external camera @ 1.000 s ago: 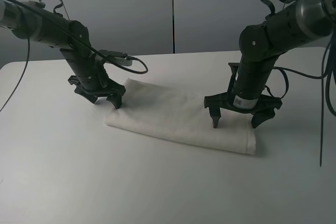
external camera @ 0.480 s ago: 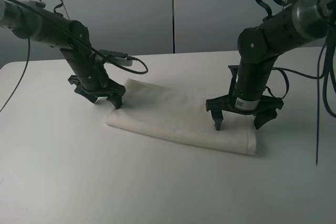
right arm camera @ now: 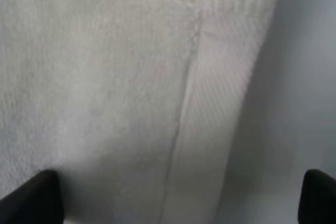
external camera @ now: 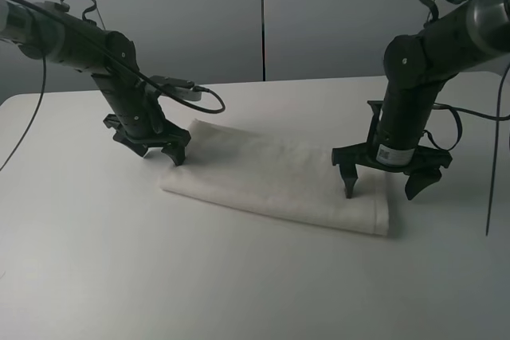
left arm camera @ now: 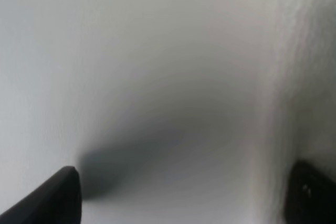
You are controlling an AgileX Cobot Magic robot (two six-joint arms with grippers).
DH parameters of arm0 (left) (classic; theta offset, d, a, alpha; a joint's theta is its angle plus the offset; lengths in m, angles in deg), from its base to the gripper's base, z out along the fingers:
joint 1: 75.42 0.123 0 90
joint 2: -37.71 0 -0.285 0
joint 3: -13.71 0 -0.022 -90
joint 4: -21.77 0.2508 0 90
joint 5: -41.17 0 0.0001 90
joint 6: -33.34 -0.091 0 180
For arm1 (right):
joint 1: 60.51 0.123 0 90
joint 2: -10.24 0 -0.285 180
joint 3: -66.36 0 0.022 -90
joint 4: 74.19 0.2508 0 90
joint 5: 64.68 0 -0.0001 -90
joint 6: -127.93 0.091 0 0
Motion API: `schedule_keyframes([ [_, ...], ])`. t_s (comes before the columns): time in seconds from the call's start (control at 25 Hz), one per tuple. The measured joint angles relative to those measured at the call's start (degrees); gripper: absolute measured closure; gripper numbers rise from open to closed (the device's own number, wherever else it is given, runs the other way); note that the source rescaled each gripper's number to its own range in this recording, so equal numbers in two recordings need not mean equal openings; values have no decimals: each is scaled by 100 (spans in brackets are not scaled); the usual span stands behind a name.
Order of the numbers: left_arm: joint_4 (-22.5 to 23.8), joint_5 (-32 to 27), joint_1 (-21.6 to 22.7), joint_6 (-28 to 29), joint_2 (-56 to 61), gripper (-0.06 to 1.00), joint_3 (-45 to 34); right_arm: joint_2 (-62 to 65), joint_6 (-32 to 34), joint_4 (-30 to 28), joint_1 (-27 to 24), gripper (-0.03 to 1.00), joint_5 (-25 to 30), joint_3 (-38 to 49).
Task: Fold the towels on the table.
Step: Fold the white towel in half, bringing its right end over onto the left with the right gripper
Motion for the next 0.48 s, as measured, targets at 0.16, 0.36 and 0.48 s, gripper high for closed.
schedule_keyframes([
  [0.16, 11, 0, 0, 0, 0, -4, 0, 0, -125, 257, 0, 1, -117, 0],
  [0.36, 11, 0, 0, 0, 0, -4, 0, 0, -176, 491, -23, 1, -306, 0],
  [0.48, 23, 0, 0, 0, 0, -4, 0, -14, -176, 516, -23, 1, -393, 0],
])
